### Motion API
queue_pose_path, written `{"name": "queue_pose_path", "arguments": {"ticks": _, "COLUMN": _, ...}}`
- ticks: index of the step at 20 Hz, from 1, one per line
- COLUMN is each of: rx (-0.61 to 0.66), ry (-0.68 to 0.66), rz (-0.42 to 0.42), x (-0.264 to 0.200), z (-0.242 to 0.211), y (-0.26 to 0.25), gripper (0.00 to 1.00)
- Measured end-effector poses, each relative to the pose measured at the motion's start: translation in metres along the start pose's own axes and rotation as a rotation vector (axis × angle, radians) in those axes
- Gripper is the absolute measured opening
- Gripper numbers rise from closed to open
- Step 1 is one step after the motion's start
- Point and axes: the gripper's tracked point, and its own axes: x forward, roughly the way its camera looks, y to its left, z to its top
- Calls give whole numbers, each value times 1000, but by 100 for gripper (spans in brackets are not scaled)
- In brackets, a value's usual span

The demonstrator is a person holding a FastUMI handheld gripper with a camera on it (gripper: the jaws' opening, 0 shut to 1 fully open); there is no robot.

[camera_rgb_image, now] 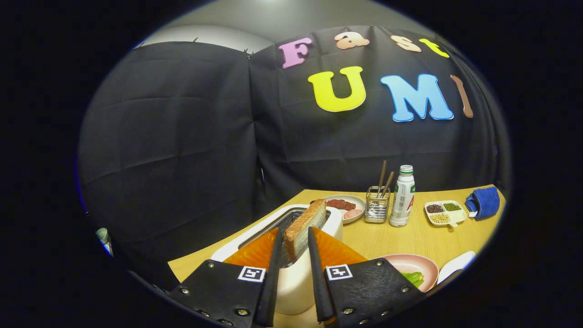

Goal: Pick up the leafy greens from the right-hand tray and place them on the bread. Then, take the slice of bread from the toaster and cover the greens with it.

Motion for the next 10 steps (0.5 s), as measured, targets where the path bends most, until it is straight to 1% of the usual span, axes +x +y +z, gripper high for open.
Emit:
{"name": "queue_pose_path", "arguments": {"ticks": 3, "rx": 8, "ry": 8, "rz": -11, "x": 7, "z": -4, "y": -1, "gripper": 35}}
{"name": "queue_pose_path", "arguments": {"ticks": 5, "rx": -10, "ry": 6, "rz": -23, "x": 10, "z": -7, "y": -3, "gripper": 35}}
{"name": "queue_pose_path", "arguments": {"ticks": 7, "rx": -19, "ry": 3, "rz": -27, "x": 14, "z": -9, "y": -4, "gripper": 22}}
{"name": "queue_pose_path", "arguments": {"ticks": 8, "rx": -25, "ry": -3, "rz": -28, "x": 13, "z": -8, "y": -4, "gripper": 22}}
{"name": "queue_pose_path", "arguments": {"ticks": 10, "rx": -13, "ry": -1, "rz": -18, "x": 13, "z": -9, "y": -1, "gripper": 9}}
